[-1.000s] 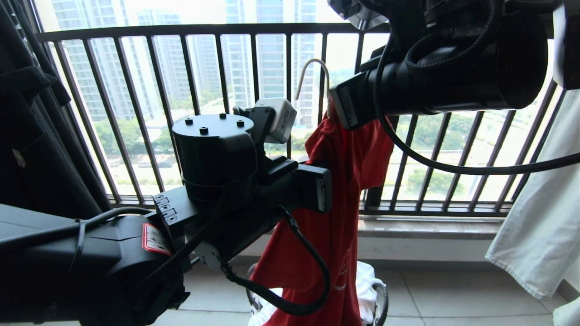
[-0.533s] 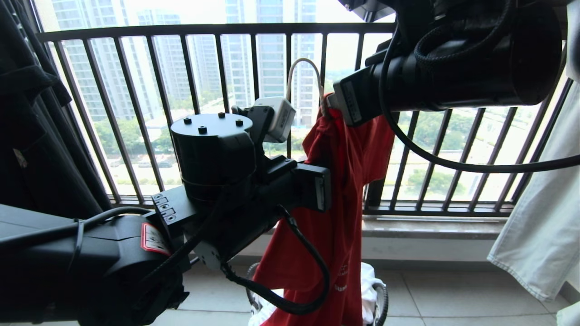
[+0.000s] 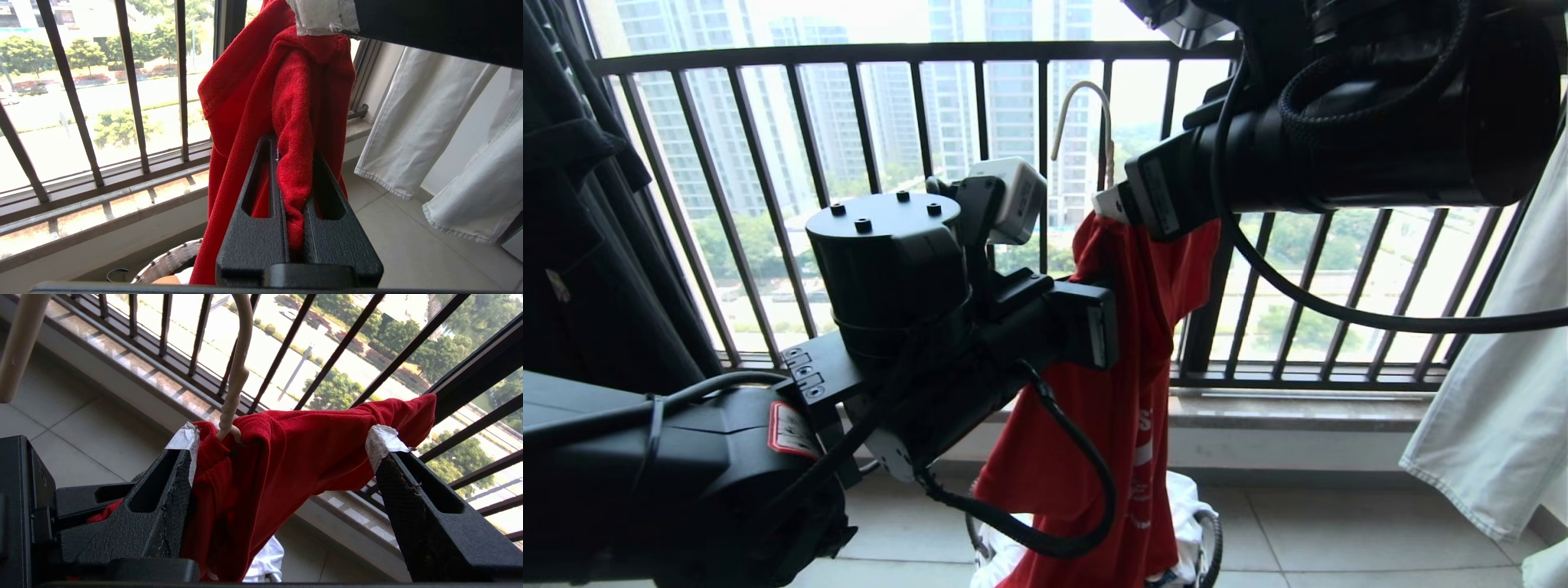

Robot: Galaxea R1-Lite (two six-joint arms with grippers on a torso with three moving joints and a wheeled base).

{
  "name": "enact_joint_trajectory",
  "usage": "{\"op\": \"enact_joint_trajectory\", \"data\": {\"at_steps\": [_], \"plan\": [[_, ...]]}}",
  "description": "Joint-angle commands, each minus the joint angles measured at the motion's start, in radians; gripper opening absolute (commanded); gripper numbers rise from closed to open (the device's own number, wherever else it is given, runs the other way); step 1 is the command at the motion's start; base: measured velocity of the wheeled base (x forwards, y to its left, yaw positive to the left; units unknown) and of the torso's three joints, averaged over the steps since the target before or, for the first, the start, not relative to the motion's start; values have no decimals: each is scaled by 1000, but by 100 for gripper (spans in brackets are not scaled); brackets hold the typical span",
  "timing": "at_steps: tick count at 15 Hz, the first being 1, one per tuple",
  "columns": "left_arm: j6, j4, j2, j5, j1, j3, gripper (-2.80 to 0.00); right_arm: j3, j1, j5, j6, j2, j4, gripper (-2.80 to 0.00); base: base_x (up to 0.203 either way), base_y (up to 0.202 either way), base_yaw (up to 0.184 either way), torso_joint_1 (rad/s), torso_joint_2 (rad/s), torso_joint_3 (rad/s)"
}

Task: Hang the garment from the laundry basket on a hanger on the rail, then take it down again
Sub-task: Hang the clothes on the clothes rack, then hang the clothes rack on the clothesline

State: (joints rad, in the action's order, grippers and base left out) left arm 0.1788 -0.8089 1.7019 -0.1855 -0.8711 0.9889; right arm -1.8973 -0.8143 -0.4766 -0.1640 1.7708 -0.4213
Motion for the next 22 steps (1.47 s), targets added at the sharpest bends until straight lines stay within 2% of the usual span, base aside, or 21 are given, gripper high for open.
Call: {"op": "enact_joint_trajectory", "data": {"at_steps": [1, 5, 7, 8, 13, 14, 16, 18, 22], "plan": [[1, -6, -2, -2, 1, -1, -280, 18, -1, -3, 0, -14, -2, 0, 0, 0, 0, 0, 0, 0], [2, -7, -5, -2, 3, -1, -280, 49, -1, -1, -1, -66, -3, 0, 0, 0, 0, 0, 0, 0], [7, -7, -9, 0, 12, 0, -280, 90, 1, -26, 0, -120, -45, 0, 0, 0, 0, 0, 0, 0], [13, -7, -17, 2, 18, 0, -280, 113, 1, -32, 0, -152, -70, -280, 0, 0, 0, 0, 0, 0], [25, 2, -79, 12, 50, -20, -280, 159, 18, -31, -25, -248, -136, -280, 0, 0, 0, 0, 0, 0], [31, 9, -108, 36, 58, -41, -280, 157, 22, -25, -29, -258, -177, -280, 0, 0, 0, 0, 0, 0], [38, 59, -165, 106, 69, -76, -280, 158, 30, 12, -31, -275, -230, -280, 0, 0, 0, 0, 0, 0], [39, 168, -215, 190, 81, -86, -280, 158, 40, 44, -48, -284, -240, -280, 0, 0, 0, 0, 0, 0], [38, 329, -290, 457, 165, -84, -280, 150, 54, 138, -76, -290, -253, -280, 0, 0, 0, 0, 0, 0]]}}
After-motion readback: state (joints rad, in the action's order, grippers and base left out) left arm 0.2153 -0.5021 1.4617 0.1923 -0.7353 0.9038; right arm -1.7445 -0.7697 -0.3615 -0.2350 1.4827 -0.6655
